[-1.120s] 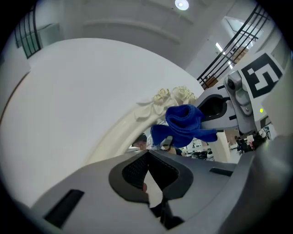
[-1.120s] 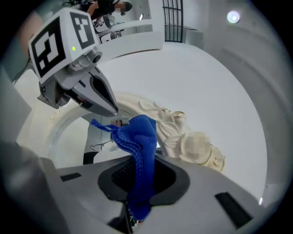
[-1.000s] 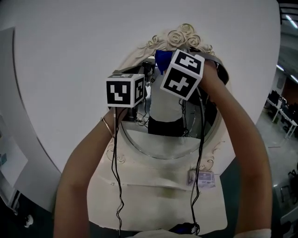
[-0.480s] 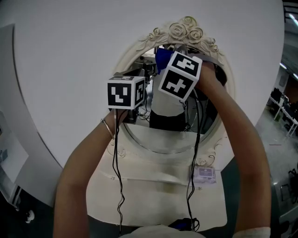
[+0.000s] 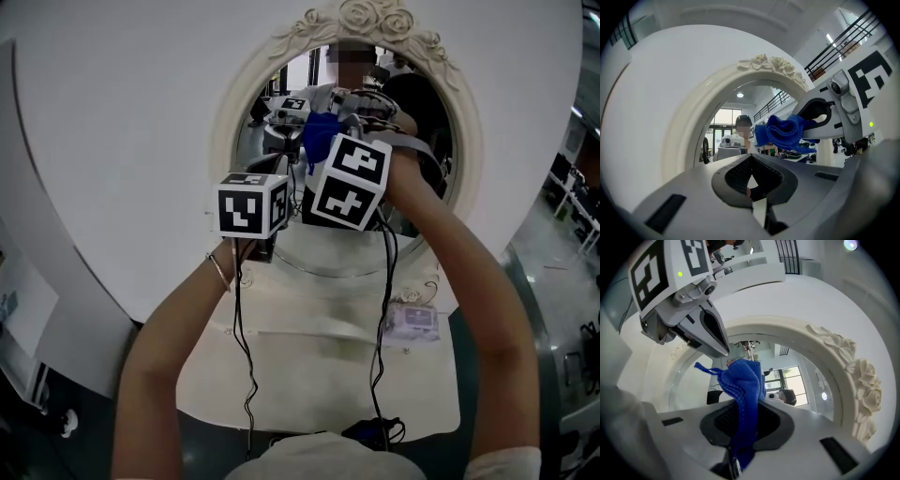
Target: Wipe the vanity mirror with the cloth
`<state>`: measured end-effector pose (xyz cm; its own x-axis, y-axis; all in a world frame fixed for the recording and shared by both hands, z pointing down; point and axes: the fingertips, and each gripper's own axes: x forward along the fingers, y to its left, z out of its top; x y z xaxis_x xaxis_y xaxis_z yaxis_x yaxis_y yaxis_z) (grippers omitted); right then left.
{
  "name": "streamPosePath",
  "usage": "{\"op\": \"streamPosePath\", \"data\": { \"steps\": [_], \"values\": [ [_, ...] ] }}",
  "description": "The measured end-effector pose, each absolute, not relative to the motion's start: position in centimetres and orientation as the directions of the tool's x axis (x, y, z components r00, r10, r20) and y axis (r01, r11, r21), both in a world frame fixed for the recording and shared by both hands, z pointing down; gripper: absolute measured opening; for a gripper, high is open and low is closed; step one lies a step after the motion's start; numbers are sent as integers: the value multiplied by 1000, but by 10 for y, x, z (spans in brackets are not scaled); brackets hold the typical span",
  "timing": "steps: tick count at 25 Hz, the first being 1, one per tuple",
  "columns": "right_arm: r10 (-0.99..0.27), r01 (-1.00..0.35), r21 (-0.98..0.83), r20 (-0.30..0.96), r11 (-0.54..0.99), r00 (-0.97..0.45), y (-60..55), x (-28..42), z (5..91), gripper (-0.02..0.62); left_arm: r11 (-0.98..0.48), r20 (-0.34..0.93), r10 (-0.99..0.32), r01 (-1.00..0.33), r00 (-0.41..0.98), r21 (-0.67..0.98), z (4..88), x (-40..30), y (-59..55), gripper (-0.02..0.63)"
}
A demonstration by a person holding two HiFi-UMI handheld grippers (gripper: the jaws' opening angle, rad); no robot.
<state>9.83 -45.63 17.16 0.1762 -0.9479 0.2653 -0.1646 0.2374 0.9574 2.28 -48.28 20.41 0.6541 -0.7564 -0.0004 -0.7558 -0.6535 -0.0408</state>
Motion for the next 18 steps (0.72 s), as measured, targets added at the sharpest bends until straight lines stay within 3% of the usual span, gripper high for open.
{"op": "streamPosePath", "data": {
  "steps": [18],
  "values": [
    [-778,-328,752,624,572,75,-451,97,429,66,-633,294,-715,-766,634,111,434,25,-460,6]
  ]
}}
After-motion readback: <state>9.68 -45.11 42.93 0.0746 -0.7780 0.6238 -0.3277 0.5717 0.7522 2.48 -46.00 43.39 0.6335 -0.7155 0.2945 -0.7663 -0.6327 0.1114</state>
